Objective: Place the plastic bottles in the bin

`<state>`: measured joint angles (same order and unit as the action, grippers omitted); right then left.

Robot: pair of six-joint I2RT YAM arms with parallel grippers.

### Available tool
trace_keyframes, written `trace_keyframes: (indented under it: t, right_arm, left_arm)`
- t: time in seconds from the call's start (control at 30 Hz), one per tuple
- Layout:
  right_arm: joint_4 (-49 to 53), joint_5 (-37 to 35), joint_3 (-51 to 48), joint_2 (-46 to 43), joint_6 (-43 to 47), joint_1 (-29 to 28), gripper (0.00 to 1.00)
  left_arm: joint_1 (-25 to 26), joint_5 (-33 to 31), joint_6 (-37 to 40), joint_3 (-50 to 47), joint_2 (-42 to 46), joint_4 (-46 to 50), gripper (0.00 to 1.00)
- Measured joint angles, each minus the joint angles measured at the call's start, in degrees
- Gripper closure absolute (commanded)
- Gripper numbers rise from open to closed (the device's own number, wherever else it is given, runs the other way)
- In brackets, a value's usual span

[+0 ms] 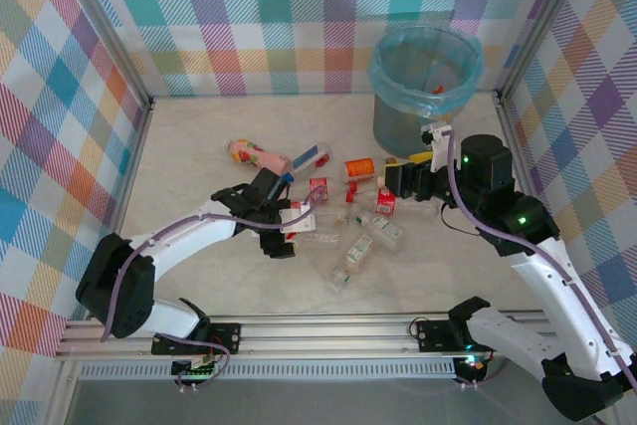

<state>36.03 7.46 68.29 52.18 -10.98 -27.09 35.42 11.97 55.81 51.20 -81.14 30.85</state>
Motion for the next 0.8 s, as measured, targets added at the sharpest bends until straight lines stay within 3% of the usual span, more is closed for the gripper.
trace_keyframes:
  t: [0.53,0.8]
  right_arm:
    - [0.0,1.5,-0.2,1.2,-0.2,0.0,0.28]
    - [0.0,1.6,-0.2,1.7,-0.2,0.0,0.28]
  left_arm:
    - [0.0,-0.8,1.0,-0.4,-8.9,-1.0,0.20]
    - [0.0,-1.1,2.1,-0.4,-9.6,0.1,0.31]
